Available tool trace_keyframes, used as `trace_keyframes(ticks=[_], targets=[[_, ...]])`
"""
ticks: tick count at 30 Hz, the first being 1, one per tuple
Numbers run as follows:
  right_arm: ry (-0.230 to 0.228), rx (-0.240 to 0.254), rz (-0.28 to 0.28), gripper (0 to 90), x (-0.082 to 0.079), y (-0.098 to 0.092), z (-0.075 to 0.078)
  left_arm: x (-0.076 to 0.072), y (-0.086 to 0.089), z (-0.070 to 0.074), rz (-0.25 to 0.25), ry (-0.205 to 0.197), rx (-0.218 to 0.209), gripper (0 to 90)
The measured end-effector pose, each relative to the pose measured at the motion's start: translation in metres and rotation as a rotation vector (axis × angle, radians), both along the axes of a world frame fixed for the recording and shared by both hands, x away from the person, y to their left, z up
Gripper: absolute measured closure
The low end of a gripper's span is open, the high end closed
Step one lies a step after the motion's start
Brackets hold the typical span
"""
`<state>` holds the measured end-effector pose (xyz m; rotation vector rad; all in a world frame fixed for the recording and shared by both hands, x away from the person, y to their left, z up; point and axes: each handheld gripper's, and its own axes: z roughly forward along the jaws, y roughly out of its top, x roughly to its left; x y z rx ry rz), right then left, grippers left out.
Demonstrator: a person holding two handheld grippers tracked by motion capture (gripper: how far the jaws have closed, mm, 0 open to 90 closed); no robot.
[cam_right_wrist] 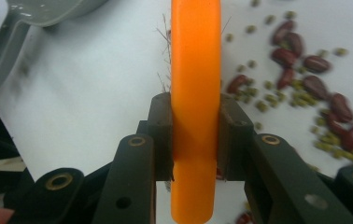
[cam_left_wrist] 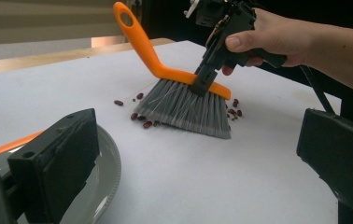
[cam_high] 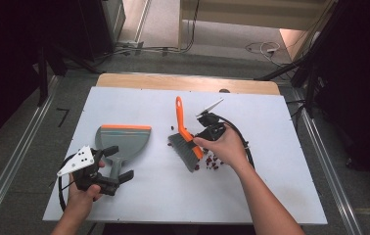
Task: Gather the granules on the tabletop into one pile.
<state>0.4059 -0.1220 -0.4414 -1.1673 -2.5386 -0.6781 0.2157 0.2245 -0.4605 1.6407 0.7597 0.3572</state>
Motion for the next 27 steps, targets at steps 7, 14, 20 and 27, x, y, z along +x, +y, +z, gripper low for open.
trace_keyframes(ticks=[7,14,20,27], targets=[[0.003,0.002,-0.063,69.0,0.006,-0.026,0.0,0.0,-0.001,0.0,-0.002,0.001,0.004,0.0],[-0.008,0.009,-0.041,69.1,0.001,-0.029,0.011,0.001,-0.002,0.0,-0.002,0.003,0.006,0.0],[-0.017,0.033,-0.009,69.0,-0.004,-0.004,0.019,0.001,-0.002,-0.001,-0.002,0.003,0.007,0.0],[0.074,0.056,-0.051,69.0,0.004,0.031,0.013,0.0,-0.001,0.0,-0.002,-0.001,0.008,0.0]])
